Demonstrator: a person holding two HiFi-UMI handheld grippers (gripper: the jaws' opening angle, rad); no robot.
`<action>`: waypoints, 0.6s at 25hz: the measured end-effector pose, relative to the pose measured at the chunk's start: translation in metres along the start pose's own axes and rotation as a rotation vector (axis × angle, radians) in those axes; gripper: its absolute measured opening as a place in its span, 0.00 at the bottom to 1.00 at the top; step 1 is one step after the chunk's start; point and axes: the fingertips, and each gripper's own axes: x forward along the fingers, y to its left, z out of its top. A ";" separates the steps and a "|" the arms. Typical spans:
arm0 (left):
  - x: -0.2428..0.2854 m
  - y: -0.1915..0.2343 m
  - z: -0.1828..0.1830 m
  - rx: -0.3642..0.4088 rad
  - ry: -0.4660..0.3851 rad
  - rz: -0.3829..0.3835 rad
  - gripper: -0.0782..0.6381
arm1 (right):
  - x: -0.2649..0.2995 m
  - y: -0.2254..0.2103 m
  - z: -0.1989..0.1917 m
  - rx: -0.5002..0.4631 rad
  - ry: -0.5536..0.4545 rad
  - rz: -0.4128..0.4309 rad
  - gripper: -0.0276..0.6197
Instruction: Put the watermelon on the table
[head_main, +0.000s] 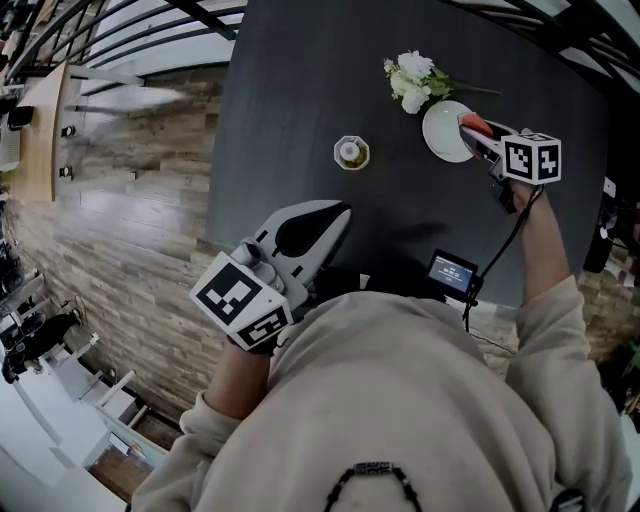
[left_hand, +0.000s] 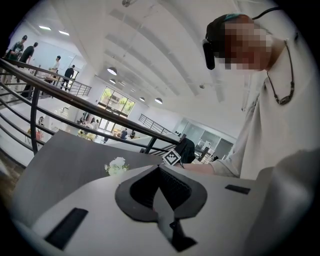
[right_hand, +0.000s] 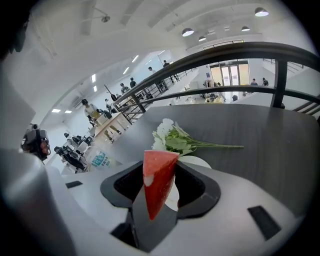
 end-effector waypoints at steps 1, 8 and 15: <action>-0.001 0.001 0.000 -0.002 -0.001 0.003 0.12 | 0.003 -0.003 -0.001 0.002 0.006 -0.003 0.36; -0.004 0.006 -0.003 -0.018 -0.005 0.019 0.12 | 0.034 -0.016 -0.012 0.052 0.045 -0.041 0.36; -0.009 0.011 -0.007 -0.032 -0.008 0.042 0.12 | 0.057 -0.037 -0.026 0.033 0.114 -0.102 0.36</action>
